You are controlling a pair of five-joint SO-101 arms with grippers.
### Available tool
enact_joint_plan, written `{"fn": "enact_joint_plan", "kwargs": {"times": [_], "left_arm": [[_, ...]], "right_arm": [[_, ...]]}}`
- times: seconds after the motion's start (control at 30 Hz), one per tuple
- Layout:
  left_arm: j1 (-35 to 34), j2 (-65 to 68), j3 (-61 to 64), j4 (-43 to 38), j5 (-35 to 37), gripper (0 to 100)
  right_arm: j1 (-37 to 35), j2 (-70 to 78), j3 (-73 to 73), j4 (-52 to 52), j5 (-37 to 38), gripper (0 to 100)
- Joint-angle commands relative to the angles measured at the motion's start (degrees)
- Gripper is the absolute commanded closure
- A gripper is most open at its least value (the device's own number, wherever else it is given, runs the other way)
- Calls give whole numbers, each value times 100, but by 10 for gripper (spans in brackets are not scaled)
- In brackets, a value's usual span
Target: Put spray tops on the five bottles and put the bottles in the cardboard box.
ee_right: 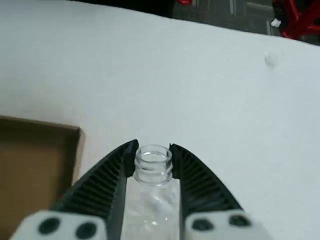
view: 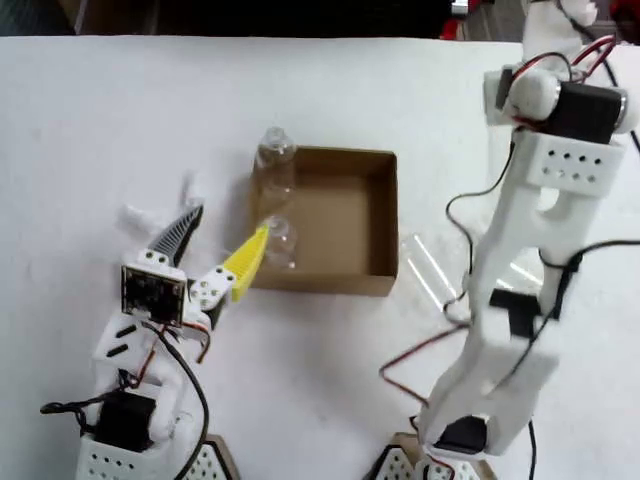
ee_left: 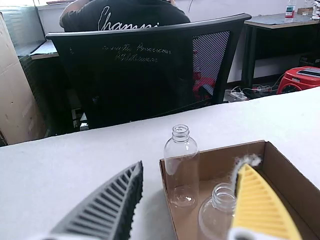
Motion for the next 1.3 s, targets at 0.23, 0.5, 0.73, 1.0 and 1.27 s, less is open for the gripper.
{"fn": "enact_joint_plan", "kwargs": {"times": [0.23, 0.5, 0.73, 1.0, 1.27], "left_arm": [[13, -84, -53, -132, -70, 722], [13, -84, -62, -132, -70, 722], [4, -84, -62, -132, -79, 722], [4, -84, -62, -132, -79, 722], [4, -84, -62, -132, -79, 722]], "right_arm": [[-1174, -3670, 4738, -1437, -545, 982], [-2044, -5525, 8457, -5270, -1846, 982], [-2738, -5771, 10752, -8681, -686, 981], [-2879, -4295, 11516, -11635, -571, 981], [-2923, -2281, 11297, -13684, -571, 981]]}}
